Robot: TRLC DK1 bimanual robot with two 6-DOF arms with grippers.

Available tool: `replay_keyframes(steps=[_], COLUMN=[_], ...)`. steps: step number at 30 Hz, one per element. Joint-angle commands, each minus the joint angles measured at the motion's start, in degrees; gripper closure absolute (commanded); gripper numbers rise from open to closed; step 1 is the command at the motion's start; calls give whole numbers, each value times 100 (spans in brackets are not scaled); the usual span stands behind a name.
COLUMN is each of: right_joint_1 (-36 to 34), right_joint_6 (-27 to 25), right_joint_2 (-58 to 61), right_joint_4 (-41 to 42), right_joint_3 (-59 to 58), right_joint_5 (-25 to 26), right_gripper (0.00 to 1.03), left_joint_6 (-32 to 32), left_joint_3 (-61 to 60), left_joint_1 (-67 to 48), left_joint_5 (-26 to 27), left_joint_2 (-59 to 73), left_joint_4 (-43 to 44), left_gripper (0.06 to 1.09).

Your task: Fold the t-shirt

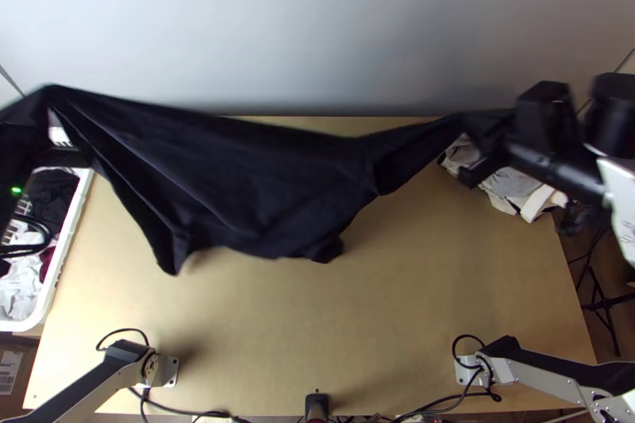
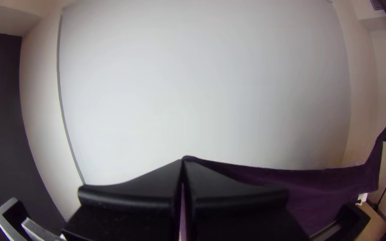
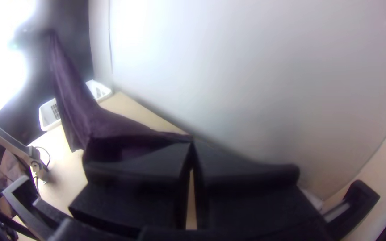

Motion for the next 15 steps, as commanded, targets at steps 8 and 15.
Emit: replay_keyframes(steps=[8,15], right_joint_1=[47,302], right_joint_6=[-133,-142], right_joint_2=[-173,-244], right_joint_4=[18,132], right_joint_3=[1236,1719], right_joint_5=[393,385], right_gripper=[100,100], left_joint_6=[4,-910], left_joint_3=[524,480], left_joint_1=[90,55], left_joint_5=[-240,-363], left_joint_2=[-195,-424], left_joint_4=[745,-81], left_gripper=[105,105])
